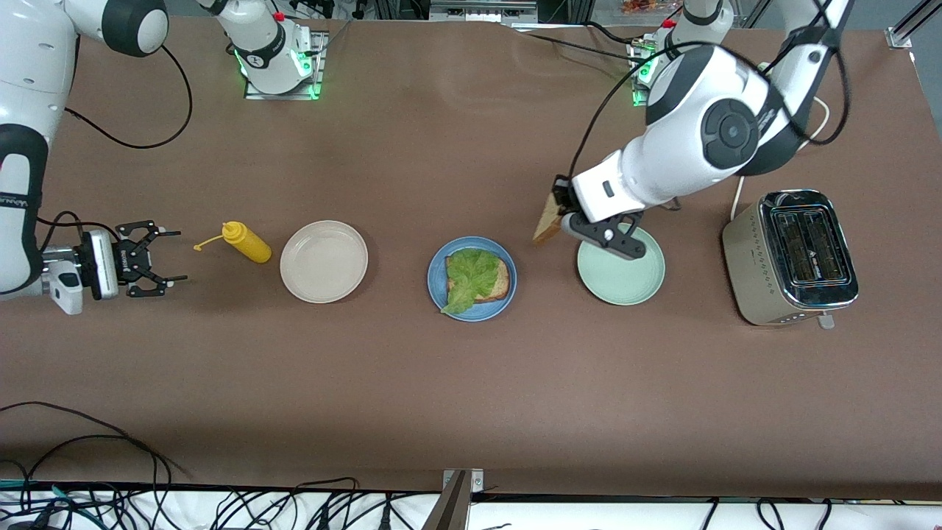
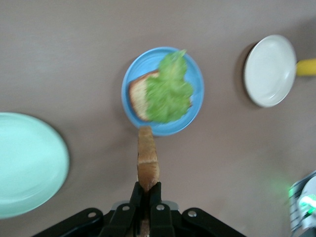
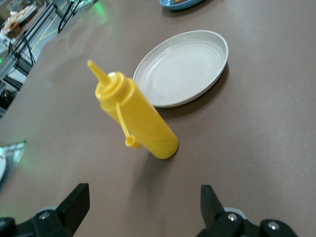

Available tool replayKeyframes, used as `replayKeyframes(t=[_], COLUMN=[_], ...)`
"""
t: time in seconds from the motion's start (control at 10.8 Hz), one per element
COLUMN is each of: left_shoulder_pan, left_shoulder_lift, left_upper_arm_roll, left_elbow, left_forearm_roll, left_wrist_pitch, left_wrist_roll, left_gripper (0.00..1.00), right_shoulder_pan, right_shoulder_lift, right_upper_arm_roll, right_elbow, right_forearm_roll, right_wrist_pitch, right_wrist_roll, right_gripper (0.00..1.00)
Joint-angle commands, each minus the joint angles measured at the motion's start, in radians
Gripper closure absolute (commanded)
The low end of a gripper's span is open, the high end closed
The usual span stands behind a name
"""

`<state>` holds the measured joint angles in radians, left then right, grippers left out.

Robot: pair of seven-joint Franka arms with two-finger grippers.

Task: Make sandwich in blue plate with both arms
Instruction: 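Carry the toast with the left gripper over the blue plate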

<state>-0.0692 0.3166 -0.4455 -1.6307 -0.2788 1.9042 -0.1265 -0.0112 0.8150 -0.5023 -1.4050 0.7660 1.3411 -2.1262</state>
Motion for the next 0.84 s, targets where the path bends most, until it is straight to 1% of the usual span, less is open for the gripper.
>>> replayKeyframes(t=[0.0, 0.09, 0.19, 0.28, 0.37, 0.65, 0.74], left_shoulder_pan=[-0.009, -0.009, -0.018, -0.024, -0.026, -0.035, -0.037], left_shoulder_lift=[0.14, 0.175, 0.215, 0.272, 0.327, 0.45, 0.484], left_upper_arm_roll=[-0.085, -0.117, -0.13, -0.156, -0.173, -0.185, -0.186], left_elbow=[0.057, 0.057, 0.058, 0.075, 0.089, 0.17, 0.173], left_forearm_roll=[-0.045, -0.075, -0.098, -0.099, -0.1, -0.102, -0.102], left_wrist_pitch=[0.172, 0.241, 0.31, 0.384, 0.426, 0.457, 0.476], left_wrist_roll=[-0.087, -0.1, -0.1, -0.102, -0.101, -0.094, -0.087], left_gripper=[1.0, 1.0, 1.0, 1.0, 1.0, 1.0, 1.0], right_shoulder_pan=[-0.003, -0.003, 0.003, 0.005, 0.007, 0.048, 0.069], right_shoulder_lift=[0.0, 0.0, 0.0, -0.003, -0.01, -0.039, -0.046], right_upper_arm_roll=[-0.028, -0.048, -0.065, -0.065, -0.065, -0.064, -0.065], right_elbow=[0.084, 0.084, 0.099, 0.122, 0.144, 0.169, 0.169], right_forearm_roll=[-0.034, -0.037, -0.039, -0.051, -0.053, -0.053, -0.054], right_wrist_pitch=[-0.124, -0.166, -0.187, -0.215, -0.244, -0.296, -0.295], right_wrist_roll=[0.194, 0.262, 0.338, 0.435, 0.553, 0.808, 0.88], right_gripper=[0.0, 0.0, 0.0, 0.0, 0.0, 0.0, 0.0])
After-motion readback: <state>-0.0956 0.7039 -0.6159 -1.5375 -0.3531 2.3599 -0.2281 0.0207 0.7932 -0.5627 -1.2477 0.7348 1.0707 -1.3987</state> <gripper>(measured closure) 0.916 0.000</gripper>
